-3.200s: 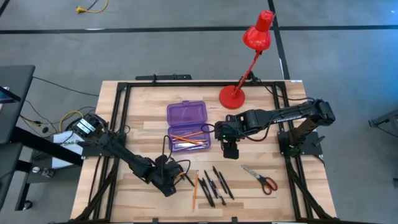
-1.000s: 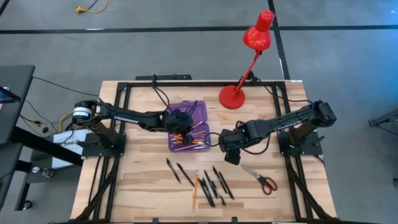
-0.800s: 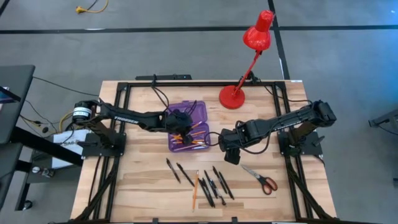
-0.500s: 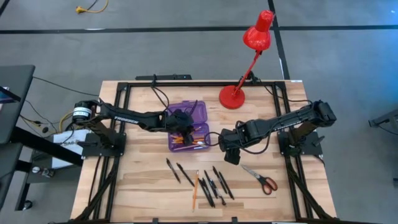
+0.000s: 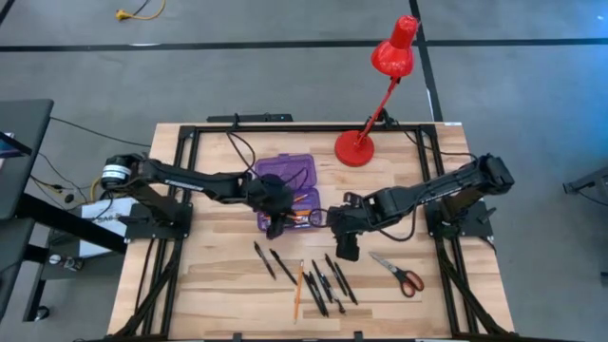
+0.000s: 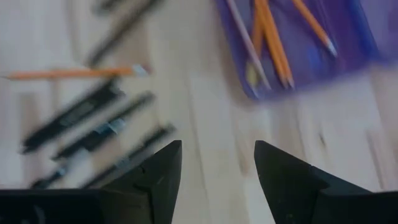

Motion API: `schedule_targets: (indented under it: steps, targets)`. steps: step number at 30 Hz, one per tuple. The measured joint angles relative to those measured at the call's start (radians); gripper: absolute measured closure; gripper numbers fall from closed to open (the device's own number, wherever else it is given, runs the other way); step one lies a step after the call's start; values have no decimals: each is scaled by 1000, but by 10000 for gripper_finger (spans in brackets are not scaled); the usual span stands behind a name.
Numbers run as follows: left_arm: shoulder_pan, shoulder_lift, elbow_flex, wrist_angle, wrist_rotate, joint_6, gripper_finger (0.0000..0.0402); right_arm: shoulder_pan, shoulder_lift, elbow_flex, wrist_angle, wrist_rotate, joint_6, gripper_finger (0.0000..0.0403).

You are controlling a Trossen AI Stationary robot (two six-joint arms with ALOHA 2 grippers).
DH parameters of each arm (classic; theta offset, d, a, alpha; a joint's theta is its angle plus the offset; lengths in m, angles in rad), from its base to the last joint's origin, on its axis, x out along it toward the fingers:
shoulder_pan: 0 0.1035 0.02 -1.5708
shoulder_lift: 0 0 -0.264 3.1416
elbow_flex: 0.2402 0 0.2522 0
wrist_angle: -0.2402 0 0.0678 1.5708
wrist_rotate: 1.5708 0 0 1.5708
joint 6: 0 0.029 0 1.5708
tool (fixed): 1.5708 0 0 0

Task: Pick & place school supplies into a supply box
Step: Put the black pen into the purple supply box

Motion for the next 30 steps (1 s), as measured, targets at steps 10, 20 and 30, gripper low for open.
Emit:
schedule_targets:
  steps: [10,20,30]
  targets:
    - [-68,-218,0,-360,-38,103,297,22,52,3,296,-121,-83,209]
    - [-167,-389,0,-657,-177,103,297,28,269,70,498,-229,203,209]
    - [-199,-522,2,-722,-251,89,297,22,447,199,452,-209,579,210]
